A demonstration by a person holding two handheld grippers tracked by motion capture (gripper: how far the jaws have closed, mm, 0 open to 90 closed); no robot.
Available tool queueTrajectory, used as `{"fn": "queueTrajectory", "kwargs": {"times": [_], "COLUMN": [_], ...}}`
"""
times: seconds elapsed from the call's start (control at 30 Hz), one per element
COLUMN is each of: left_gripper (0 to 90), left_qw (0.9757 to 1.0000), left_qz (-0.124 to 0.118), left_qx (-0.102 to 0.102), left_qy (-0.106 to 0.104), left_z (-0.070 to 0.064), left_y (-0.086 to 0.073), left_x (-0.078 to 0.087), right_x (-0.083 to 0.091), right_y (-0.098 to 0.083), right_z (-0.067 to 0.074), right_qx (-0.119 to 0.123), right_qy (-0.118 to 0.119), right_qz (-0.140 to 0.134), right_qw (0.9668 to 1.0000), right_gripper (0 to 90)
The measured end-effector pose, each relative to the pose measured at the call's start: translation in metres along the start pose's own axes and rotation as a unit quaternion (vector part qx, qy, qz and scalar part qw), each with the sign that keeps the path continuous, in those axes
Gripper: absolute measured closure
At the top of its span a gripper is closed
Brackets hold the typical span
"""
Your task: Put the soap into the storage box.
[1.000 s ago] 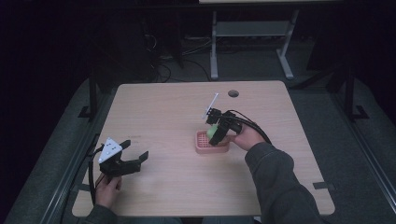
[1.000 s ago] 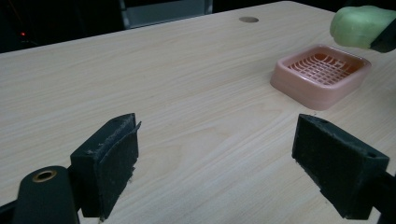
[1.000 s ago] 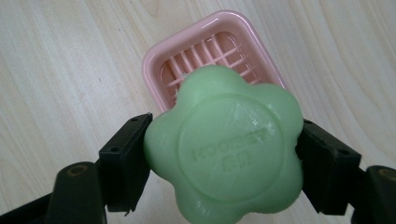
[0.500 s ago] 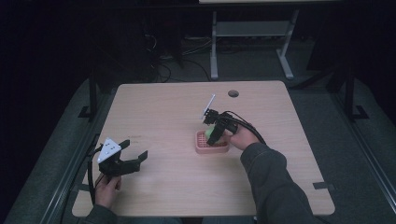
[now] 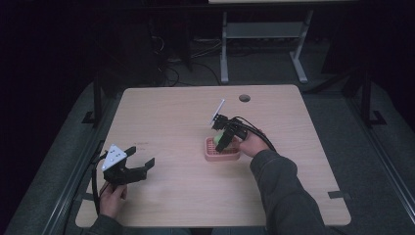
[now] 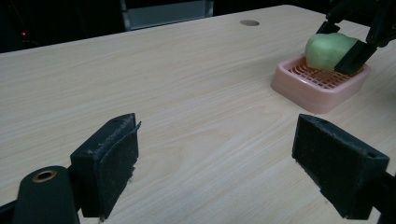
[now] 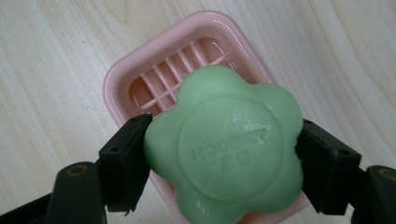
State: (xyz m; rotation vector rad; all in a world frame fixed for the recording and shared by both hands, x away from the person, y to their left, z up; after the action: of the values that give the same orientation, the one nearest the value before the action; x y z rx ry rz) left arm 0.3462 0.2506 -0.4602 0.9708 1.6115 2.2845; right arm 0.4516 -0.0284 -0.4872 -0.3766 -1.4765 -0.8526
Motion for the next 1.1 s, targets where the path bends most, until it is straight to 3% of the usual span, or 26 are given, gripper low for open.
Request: {"fn": "queueTrajectory", "kwargs": {"times": [1.1], "left_gripper": [14.3], "left_qw": [1.0000], "left_qz": [-0.001], "left_qx": [0.002], "left_qy": [0.009], "left_z": [0.0047], "left_y": [-0.0001], "left_x": [0.0006], "right_x": [-0.0097], "right_y": [0.0020], "right_z": [0.0030], "right_qx": [0.003], "right_qy": [0.004], "right_qz": [0.007], "right_qw": [1.0000], "right_gripper": [25.7]}}
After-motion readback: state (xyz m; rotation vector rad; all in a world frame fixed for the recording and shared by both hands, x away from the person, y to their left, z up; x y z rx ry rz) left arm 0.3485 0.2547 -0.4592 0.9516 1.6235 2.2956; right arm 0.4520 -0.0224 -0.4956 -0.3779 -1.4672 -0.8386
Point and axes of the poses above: each handheld gripper's, and its own axes: x roughly backward along the jaws, y roughly out of its top, z roughly to its left, the point moved 8 cm from there along -x, roughly forward along the jaws, and after that the axes turned 14 degrees about -x, right-handed, at the moved point
